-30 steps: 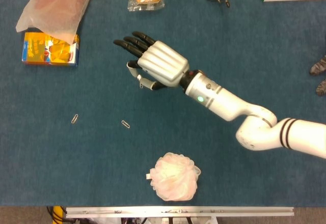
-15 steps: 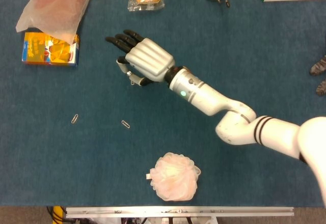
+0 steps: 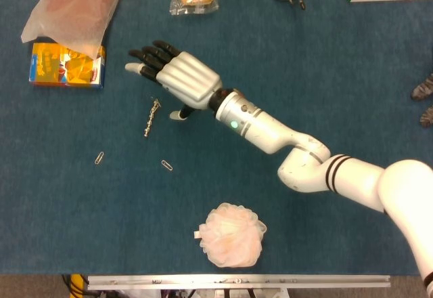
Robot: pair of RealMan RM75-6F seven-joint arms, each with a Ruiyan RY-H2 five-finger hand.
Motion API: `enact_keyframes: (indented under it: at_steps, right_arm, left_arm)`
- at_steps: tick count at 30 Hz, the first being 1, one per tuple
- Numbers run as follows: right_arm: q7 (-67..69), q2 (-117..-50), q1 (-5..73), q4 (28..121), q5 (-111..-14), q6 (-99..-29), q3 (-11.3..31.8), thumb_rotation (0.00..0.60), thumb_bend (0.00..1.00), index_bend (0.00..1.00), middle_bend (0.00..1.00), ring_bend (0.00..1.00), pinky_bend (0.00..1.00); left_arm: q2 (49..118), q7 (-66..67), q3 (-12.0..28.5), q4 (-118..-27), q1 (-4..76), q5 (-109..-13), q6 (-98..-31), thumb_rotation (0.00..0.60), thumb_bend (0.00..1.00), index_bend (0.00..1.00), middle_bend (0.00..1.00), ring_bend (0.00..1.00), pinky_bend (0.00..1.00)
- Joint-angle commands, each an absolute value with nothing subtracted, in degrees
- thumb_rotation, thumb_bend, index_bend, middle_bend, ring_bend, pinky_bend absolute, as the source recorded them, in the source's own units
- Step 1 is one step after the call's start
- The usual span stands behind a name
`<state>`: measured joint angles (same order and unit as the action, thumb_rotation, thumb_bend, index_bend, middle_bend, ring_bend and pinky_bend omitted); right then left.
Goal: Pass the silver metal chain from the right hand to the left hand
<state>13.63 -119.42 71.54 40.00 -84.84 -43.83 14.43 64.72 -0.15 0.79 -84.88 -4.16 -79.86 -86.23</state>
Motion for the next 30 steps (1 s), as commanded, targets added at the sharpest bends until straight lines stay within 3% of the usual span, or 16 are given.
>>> enact_keyframes:
  at_steps: [1, 7, 10, 17, 23, 30]
  right_arm:
    - [13.0, -117.9, 70.2, 41.4, -84.8, -45.4, 14.0, 0.600, 0.00, 0.00, 0.02, 0.00, 0.03]
    - [9.1, -110.7, 64.6, 49.0, -84.0, -49.3, 12.5, 0.600, 0.00, 0.00, 0.03, 0.00, 0.03]
    - [5.6, -105.2, 61.1, 55.1, -83.0, -51.0, 11.7, 0.600, 0.00, 0.00, 0.02, 0.00, 0.03]
    - [-2.6, -91.3, 53.2, 70.3, -80.2, -55.2, 10.2, 0.600, 0.00, 0.00, 0.02, 0.00, 0.03]
    - [-6.2, -82.9, 48.1, 78.3, -78.7, -58.7, 9.2, 0.600, 0.00, 0.02, 0.03, 0.00, 0.03]
    - [-8.0, -75.4, 42.6, 84.3, -77.6, -62.6, 7.9, 0.600, 0.00, 0.03, 0.02, 0.00, 0.03]
  left_arm:
    - [64.6, 0.2, 0.8, -85.2, -3.9, -80.2, -86.1, 0.600, 0.15, 0.40, 0.43, 0.39, 0.58]
    - [64.3, 2.5, 1.7, -87.1, -2.4, -80.9, -85.7, 0.600, 0.15, 0.40, 0.42, 0.39, 0.57]
    - [64.2, 4.7, 2.4, -88.8, -1.0, -80.9, -84.7, 0.600, 0.15, 0.39, 0.40, 0.37, 0.53]
    - [65.0, 10.4, 4.1, -92.6, 3.5, -79.7, -80.0, 0.600, 0.15, 0.34, 0.24, 0.21, 0.35]
    - [66.7, 13.2, 6.2, -94.6, 7.5, -77.3, -76.0, 0.600, 0.12, 0.25, 0.12, 0.11, 0.26]
    - [70.1, 15.9, 8.0, -94.2, 12.4, -73.9, -70.8, 0.600, 0.05, 0.18, 0.04, 0.04, 0.19]
